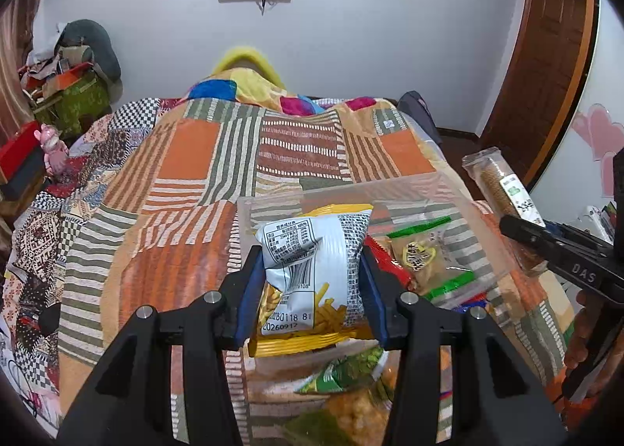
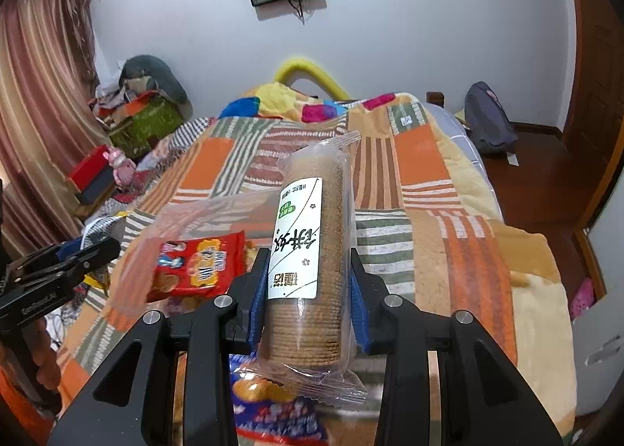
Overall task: Organize snacks
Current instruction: 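Carry the snack bag and biscuit roll into the clear box and release both, then grasp the square cracker block with the left gripper while the right lifts the blue cookie bag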
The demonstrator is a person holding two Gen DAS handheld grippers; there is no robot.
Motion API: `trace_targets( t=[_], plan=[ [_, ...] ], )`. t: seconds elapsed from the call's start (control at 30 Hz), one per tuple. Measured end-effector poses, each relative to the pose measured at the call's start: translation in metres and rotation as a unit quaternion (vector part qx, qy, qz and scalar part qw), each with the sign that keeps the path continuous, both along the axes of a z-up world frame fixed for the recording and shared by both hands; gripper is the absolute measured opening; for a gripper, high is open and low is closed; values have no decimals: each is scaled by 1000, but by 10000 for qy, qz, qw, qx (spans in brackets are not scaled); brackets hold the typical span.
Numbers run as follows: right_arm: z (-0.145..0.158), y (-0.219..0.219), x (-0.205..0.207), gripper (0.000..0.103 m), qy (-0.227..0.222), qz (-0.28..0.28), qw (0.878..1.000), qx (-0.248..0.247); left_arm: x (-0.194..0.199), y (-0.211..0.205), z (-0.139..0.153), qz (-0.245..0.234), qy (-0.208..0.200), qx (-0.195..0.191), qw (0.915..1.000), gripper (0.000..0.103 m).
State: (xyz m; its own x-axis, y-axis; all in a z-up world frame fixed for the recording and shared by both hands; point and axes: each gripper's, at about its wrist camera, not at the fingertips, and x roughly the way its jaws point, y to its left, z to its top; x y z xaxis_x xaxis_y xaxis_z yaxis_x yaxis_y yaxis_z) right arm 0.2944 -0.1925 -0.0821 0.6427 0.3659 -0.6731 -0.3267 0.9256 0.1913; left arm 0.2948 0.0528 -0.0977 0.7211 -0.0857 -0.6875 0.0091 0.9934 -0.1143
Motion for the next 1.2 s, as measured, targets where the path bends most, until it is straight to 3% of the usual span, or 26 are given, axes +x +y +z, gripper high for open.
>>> trace_targets(
  t=[0.27,0.53,0.63,0.7,0.8,1.03,1.2],
  plan=[
    [-21,12,19,32,242,139,9992,-270,18,2,-31,23,330,50,9994,47],
    [-19,15,18,36,260,231,9983,-463,17,-2,-42,-32,497,107,9987,49],
    [-17,15,15,40,271,241,9979,-543,11,-6,-38,-77,449,176,9988,55],
    [-15,14,12,48,282,264,9979,-512,4,-9,-32,-71,336,284,9990,66],
    [-8,13,2,55,153,233,9981,-557,-6,-9,-21,-105,228,309,9992,67],
    [11,8,-29,57,-94,353,9977,-569,-40,-11,0,-238,164,275,9992,69],
    [17,4,-59,61,-193,406,9977,-503,-72,-17,3,-270,167,242,9992,78]
  ],
)
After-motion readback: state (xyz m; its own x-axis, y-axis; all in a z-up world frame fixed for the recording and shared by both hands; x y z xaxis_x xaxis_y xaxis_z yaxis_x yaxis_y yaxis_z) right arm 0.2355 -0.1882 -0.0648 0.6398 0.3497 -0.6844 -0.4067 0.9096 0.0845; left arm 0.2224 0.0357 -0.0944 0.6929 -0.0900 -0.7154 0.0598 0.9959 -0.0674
